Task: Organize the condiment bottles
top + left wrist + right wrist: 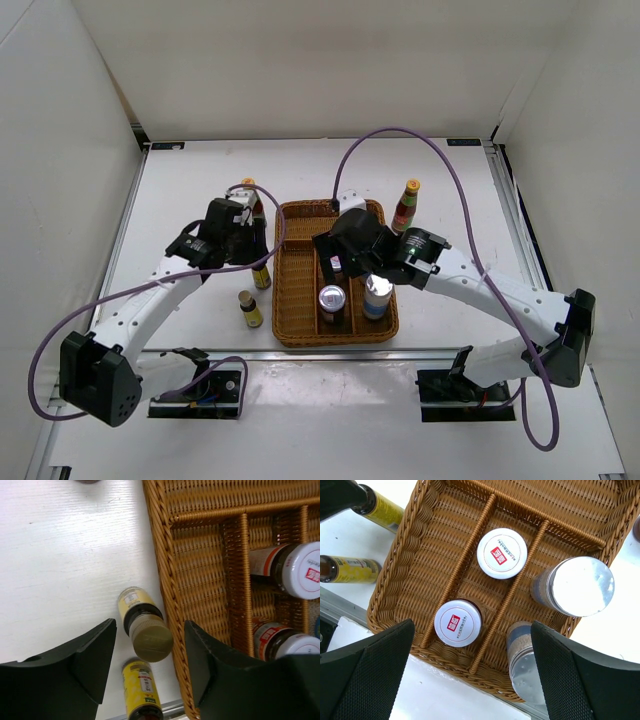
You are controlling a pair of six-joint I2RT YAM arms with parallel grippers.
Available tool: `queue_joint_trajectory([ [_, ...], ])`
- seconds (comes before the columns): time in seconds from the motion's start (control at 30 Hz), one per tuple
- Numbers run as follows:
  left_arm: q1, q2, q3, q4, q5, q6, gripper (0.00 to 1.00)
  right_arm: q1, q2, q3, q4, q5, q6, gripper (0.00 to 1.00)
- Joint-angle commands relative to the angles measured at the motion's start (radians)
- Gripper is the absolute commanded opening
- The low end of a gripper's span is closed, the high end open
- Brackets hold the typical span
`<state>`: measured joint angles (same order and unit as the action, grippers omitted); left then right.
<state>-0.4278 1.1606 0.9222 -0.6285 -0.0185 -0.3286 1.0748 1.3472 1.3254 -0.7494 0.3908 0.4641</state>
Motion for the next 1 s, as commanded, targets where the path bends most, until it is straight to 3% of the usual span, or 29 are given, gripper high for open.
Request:
queue_joint_trajectory([
  [0.0,0.0,0.005,-0.002,0.004,-0.032,-0.003,0.66,0.001,-0.016,-0.002,0.008,0.019,0.002,1.0],
  [0.2,0.0,0.005,0.016,0.004,-0.041,-0.003,0.41,0.001,0.003,0.017,-0.001,0.019,-0.008,1.0],
  [0.23,0.0,0.005,0.03,-0.005,-0.041,-0.003,0.33,0.001,0.003,0.017,-0.001,0.019,-0.008,1.0],
  [0.37,0.0,0.005,0.118,-0.056,-0.041,0.016,0.19,0.001,0.012,0.026,-0.001,0.028,-0.008,1.0],
  [0.7,-0.072,-0.016,0.351,-0.103,-0.13,0.025,0.11,0.001,0.003,0.017,-0.001,0.072,-0.008,1.0],
  [0.97,-0.209,0.103,0.348,-0.007,-0.193,-0.006,0.11,0.001,-0.109,-0.054,-0.002,0.189,0.064,1.0],
])
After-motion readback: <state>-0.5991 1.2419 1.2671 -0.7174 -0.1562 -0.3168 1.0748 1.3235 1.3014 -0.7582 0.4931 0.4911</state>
